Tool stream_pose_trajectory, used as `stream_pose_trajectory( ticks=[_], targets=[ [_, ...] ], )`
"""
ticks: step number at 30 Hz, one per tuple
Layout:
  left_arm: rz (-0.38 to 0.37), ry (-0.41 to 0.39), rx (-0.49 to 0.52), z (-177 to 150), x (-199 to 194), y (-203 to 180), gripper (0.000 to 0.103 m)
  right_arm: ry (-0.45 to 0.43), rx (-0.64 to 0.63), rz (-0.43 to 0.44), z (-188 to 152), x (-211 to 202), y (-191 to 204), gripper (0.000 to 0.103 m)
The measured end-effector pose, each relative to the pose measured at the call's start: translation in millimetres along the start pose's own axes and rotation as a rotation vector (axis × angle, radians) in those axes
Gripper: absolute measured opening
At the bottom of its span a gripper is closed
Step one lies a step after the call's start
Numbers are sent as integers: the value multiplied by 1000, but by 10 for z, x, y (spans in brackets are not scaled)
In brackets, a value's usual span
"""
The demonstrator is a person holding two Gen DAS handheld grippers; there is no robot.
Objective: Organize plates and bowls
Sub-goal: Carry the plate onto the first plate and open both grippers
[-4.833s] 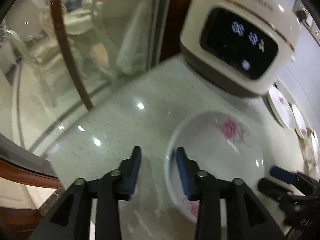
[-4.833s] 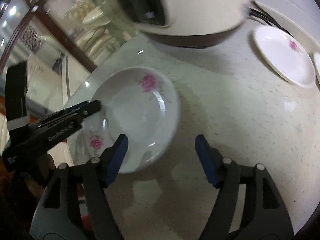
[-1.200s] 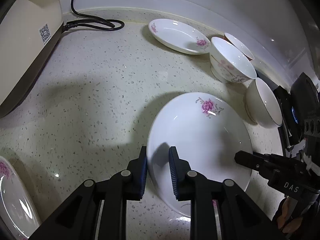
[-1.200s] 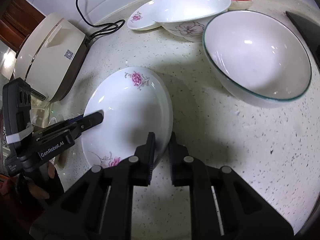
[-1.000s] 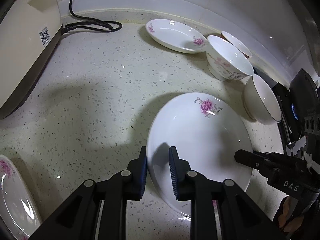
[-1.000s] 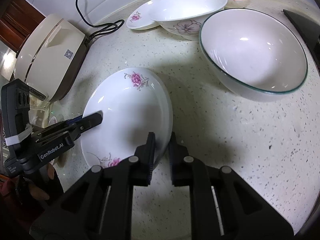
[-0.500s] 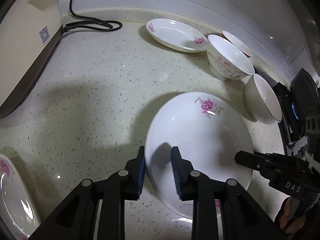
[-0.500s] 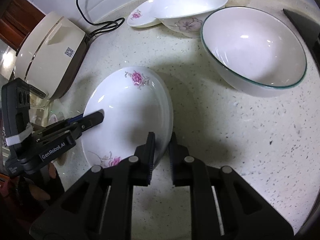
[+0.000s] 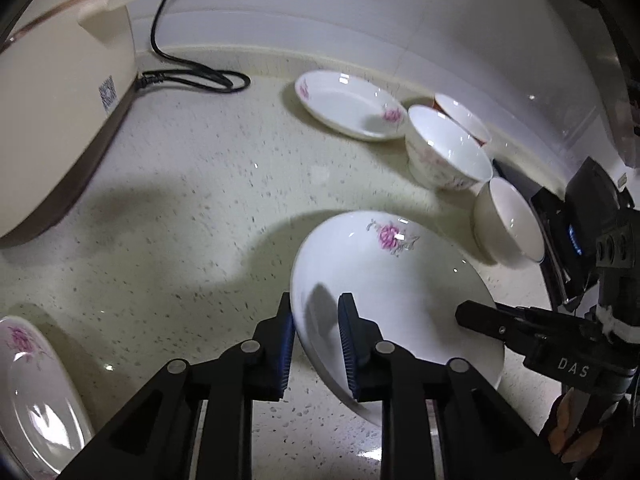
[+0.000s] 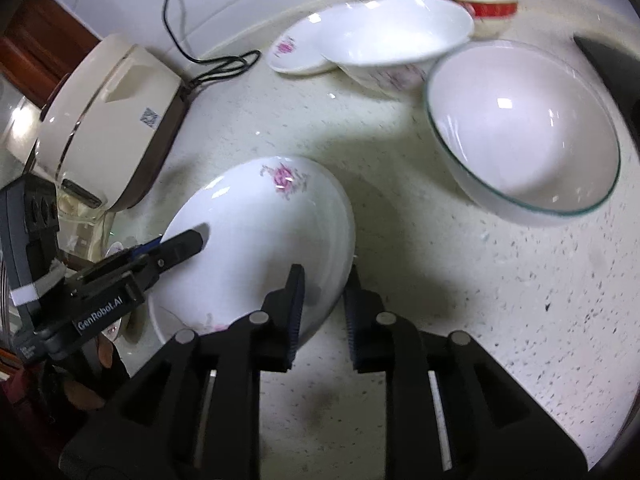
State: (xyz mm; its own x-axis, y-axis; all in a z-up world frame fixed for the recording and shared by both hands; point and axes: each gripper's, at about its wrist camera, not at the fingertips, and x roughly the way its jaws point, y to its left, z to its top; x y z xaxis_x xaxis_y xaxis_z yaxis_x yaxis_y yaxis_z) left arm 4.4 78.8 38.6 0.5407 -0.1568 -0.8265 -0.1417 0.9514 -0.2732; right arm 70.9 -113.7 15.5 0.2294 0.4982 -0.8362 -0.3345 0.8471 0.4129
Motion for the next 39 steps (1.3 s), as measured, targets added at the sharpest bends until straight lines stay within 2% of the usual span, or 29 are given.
stream_pose_trajectory(
  ticks=[18,25,39],
  targets=[
    [10,-64,-55,-22,-317,198,22,-36,-57,23,95,-75,260,23],
    [44,-110,-118,-106,-537,401,22,-30,-118,61,131,-48,568,23],
    [147,-180,-240,-434,-1029,953,22,39,-250,146,45,203,1245,23]
  ],
)
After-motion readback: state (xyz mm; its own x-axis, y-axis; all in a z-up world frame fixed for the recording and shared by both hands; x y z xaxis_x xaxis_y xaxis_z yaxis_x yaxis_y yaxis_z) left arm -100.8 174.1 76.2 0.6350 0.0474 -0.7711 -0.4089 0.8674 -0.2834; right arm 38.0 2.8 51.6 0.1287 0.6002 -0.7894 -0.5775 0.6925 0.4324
